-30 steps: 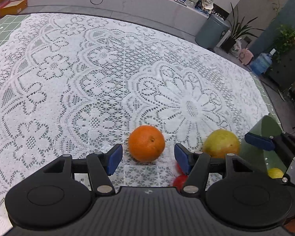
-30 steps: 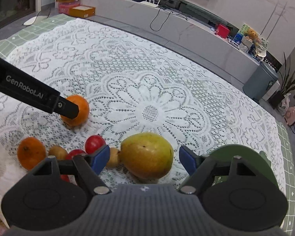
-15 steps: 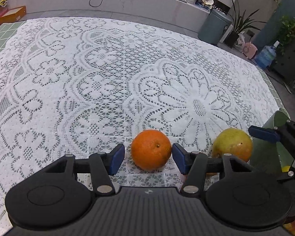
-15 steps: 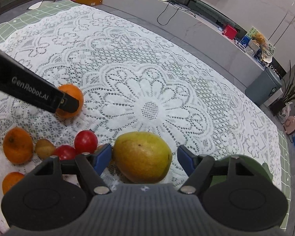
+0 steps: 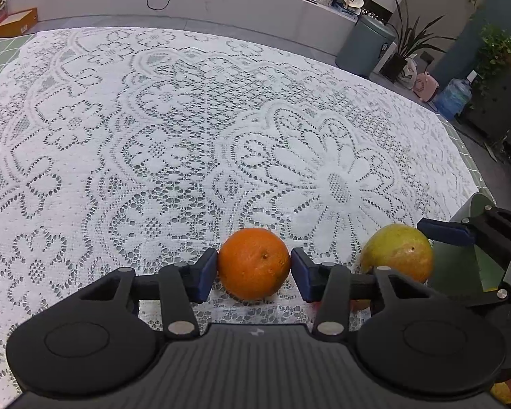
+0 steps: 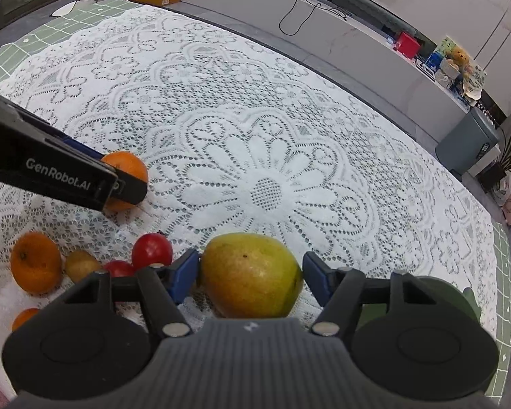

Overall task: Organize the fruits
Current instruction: 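Grasp the yellow pear with the right gripper while the left gripper grasps the mandarin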

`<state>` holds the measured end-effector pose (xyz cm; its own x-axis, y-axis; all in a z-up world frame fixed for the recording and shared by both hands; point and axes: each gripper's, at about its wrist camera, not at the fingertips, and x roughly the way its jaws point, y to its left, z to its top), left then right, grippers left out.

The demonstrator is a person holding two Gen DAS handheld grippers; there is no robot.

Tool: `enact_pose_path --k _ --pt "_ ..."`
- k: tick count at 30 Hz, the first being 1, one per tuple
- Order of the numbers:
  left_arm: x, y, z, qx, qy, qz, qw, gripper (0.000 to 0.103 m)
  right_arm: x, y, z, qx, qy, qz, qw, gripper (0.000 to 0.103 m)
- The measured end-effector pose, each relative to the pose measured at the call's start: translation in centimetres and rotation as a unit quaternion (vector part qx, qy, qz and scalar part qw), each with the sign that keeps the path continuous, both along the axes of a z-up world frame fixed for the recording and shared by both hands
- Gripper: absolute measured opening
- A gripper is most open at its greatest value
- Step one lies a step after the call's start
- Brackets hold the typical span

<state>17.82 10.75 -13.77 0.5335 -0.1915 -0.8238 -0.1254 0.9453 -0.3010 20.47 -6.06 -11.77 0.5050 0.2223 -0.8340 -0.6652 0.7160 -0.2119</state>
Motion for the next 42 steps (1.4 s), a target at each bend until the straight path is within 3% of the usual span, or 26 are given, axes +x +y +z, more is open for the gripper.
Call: enact_pose_path --k 13,28,34,42 --pt "-0.5 1.0 0.4 0.012 -0.001 0.015 0.9998 0.053 1.8 1.8 0.2 0.048 0.022 -0.02 0.998 0.064" --pt "-0.6 1.4 0.1 0.005 -0.001 0.018 0.9998 0.053 1.8 2.6 -0.4 -0.002 0.039 -0.029 0.999 0.07" --pt "-0.7 1.5 0.1 0.003 -0.002 0.018 0.9998 0.053 2.3 2.4 -0.5 0.008 0.065 -0.05 0.997 0.067" --pt "-1.2 1.2 1.4 0.002 -0.017 0.019 0.9997 0.053 1.5 1.7 0.3 0.045 0.053 -0.06 0.996 0.067"
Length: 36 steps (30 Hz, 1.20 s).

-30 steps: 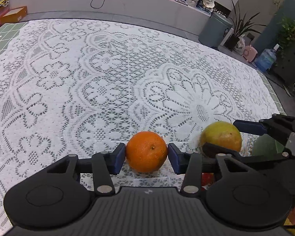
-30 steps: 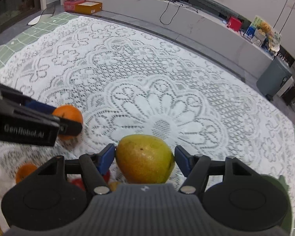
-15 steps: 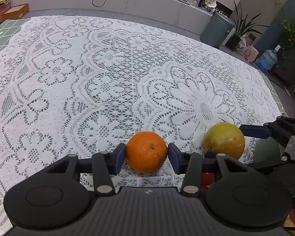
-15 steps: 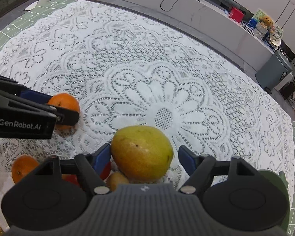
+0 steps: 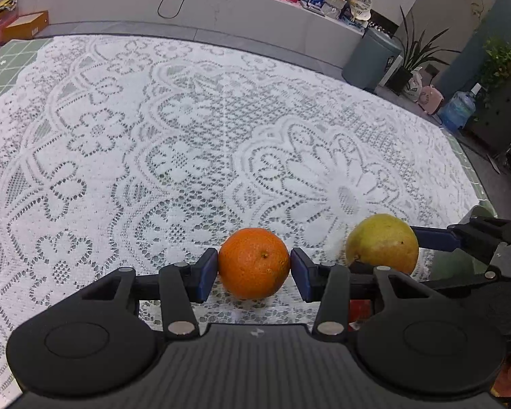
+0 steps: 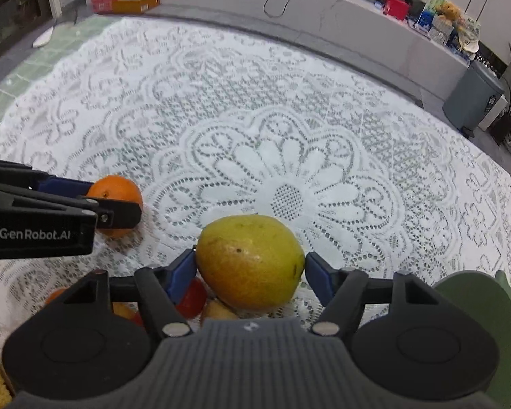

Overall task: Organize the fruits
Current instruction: 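Grasp the yellow pear with the right gripper while the left gripper grasps the mandarin, then carry both fruits over the colander and release them inside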

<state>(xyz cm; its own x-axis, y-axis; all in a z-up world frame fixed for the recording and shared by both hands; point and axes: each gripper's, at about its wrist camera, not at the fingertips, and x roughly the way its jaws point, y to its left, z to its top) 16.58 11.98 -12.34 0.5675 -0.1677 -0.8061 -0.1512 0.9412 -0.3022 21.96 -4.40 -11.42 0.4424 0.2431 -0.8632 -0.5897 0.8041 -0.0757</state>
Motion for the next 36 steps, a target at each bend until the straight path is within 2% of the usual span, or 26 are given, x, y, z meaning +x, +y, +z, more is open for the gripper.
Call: enact_pose_path --k 7,19,27,36 --pt "-1.1 -0.6 2.8 -0.005 -0.023 0.002 0.9997 0.052 -1.2 -1.1 2.9 0.033 -0.037 -0.011 0.999 0.067" --pt "-3.9 -3.6 7.5 -0.012 -0.06 -0.016 0.998 0.053 -4.8 -6.3 7.5 0.102 -0.046 -0.044 0.993 0.067" --pt "-5.1 -8.4 9.5 -0.008 -0.076 -0.06 0.9953 0.052 -6.8 -11.3 8.7 0.126 -0.058 -0.074 0.988 0.067" --pt "-5.0 -14.2 9.7 0.009 -0.076 -0.113 0.9906 0.053 -7.7 -17.0 8.2 0.129 -0.066 -0.11 0.983 0.067"
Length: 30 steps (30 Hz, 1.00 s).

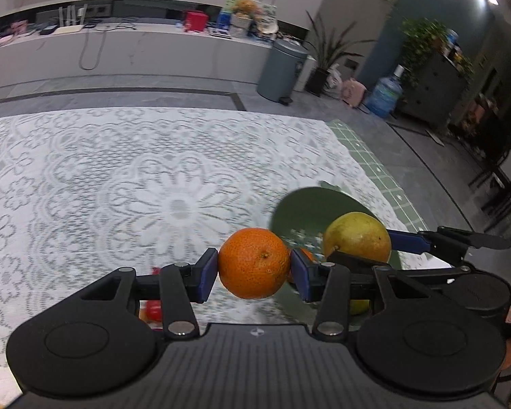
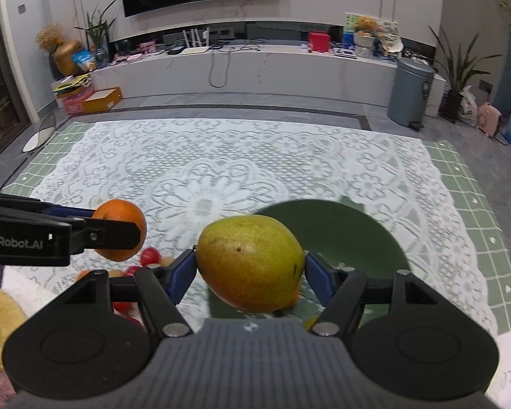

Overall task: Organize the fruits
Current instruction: 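Carry both fruits over the colander and release them inside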

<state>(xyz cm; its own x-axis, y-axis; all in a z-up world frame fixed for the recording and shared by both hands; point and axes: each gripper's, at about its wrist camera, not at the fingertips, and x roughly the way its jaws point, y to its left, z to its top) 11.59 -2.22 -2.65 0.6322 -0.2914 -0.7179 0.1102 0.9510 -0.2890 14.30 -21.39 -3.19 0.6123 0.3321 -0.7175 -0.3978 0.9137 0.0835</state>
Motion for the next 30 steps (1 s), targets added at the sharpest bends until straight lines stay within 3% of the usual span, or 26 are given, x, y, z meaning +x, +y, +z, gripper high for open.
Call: enact_pose_path --k 9,15,30 --pt "1.3 -4.0 -1.1 0.006 0.013 -0.045 0.9989 0.052 0.4 -3.5 -1.5 0.001 0.01 -0.024 1.0 0.067" --pt "2.8 -5.1 -2.2 -0.01 0.029 -0.06 0.9977 0.052 1.4 -4.5 -2.7 0.001 0.022 -0.022 1.0 0.067" --pt "5.2 -7.7 -4.0 0.049 0.055 -0.106 0.9916 0.052 5.5 -4.7 -5.9 -0.051 0.027 0.035 0.998 0.067"
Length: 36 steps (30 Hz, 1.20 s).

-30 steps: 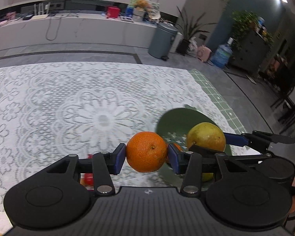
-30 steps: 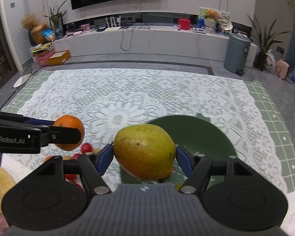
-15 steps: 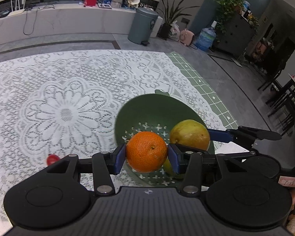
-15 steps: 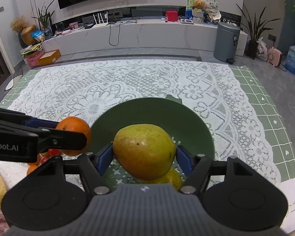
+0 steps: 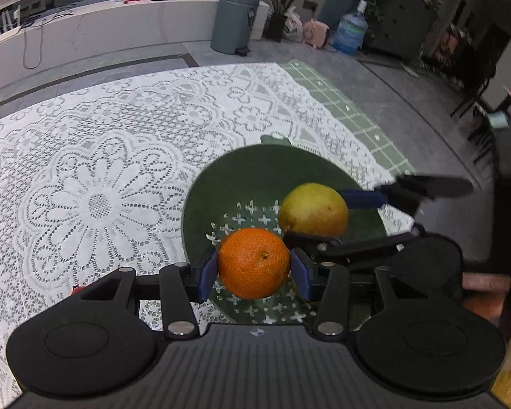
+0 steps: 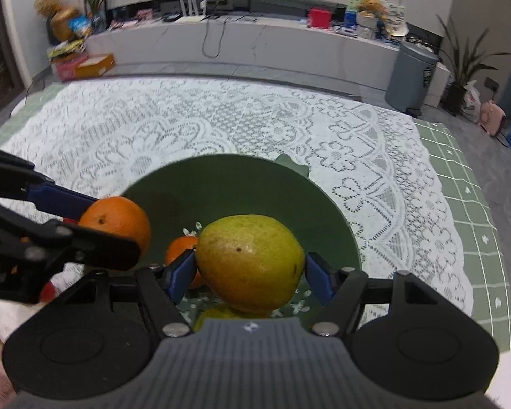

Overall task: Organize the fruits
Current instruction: 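Carry both fruits over the colander and release them inside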

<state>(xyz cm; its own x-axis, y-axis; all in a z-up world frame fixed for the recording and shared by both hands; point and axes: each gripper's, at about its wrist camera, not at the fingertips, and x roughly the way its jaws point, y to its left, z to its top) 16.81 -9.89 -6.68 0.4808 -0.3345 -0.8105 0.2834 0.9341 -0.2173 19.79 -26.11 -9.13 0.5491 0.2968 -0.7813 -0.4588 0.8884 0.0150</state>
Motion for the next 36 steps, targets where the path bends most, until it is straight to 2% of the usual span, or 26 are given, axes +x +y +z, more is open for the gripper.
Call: enact_pose_path --k 7,19,30,36 --pt "0.2 -1.2 -0.6 0.046 0.006 -0.035 0.9983 0.053 1.5 0.6 -1.3 -0.029 0.007 0.048 0.998 0.067" --pt "0.7 -2.1 -1.8 0.085 0.028 -0.07 0.9936 0.053 2.4 0.7 -2.9 -0.052 0.026 0.061 0.996 0.067" --pt "0.8 -2.4 -2.0 0.102 0.026 -0.083 0.991 0.053 2.3 1.6 -3.6 -0.082 0.027 0.08 0.993 0.067" --pt "0.9 -2.6 -2.2 0.1 0.03 -0.085 0.9909 0.053 2.1 1.5 -2.7 -0.087 0.013 0.089 0.992 0.067"
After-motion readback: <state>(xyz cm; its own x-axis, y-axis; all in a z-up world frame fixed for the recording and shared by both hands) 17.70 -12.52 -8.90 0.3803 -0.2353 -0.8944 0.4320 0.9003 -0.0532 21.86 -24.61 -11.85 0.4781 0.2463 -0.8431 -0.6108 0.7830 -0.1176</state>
